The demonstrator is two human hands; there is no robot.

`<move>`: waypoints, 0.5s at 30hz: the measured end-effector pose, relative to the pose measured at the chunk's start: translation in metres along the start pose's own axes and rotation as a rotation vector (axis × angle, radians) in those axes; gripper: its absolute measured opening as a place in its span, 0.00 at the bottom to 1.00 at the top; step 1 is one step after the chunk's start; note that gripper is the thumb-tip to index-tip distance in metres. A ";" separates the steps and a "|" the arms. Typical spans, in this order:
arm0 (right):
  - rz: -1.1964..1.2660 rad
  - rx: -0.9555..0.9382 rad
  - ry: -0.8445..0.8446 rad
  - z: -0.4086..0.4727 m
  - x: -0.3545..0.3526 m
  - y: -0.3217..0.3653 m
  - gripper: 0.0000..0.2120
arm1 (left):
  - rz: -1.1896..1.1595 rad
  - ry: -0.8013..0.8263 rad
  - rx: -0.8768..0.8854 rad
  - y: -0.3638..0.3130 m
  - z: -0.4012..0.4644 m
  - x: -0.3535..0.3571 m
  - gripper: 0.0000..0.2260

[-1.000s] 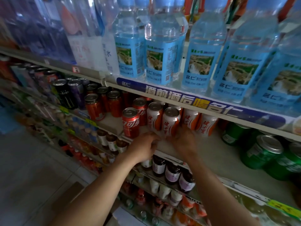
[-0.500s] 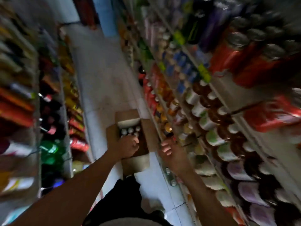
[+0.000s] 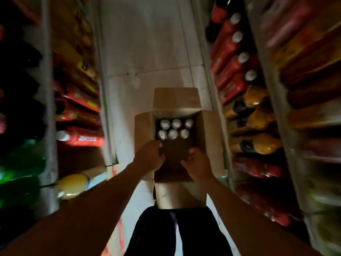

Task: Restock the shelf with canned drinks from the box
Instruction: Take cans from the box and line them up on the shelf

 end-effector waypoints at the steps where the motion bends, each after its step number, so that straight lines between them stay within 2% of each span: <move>1: -0.033 -0.020 -0.005 0.039 0.018 -0.011 0.22 | 0.055 -0.031 0.009 0.014 0.030 0.012 0.23; 2: -0.075 -0.034 0.008 0.072 0.033 -0.019 0.23 | 0.117 -0.091 0.012 0.025 0.055 0.017 0.26; 5: -0.164 -0.115 0.048 0.160 0.079 -0.046 0.29 | 0.125 -0.258 0.009 0.066 0.126 0.036 0.41; 7: -0.235 -0.161 0.000 0.199 0.091 -0.063 0.33 | -0.043 -0.257 -0.044 0.088 0.155 0.056 0.45; 9: -0.312 -0.126 -0.023 0.228 0.103 -0.083 0.36 | -0.289 -0.269 -0.225 0.109 0.168 0.078 0.37; 11: -0.339 -0.062 -0.018 0.253 0.111 -0.098 0.34 | -0.333 -0.308 -0.343 0.120 0.175 0.092 0.21; 12: -0.312 -0.045 -0.022 0.264 0.115 -0.104 0.31 | -0.332 -0.326 -0.345 0.120 0.176 0.094 0.17; 15: -0.255 -0.050 -0.051 0.289 0.125 -0.110 0.25 | -0.350 -0.366 -0.300 0.121 0.179 0.096 0.15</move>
Point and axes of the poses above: each hand's wrist, its own z-axis towards the middle knuckle, its own x-axis out of the palm, y = z × x, the point moved 8 cm from there along z, towards the middle knuckle, and after that the axes turned 1 degree about -x, right-handed, at the moved point
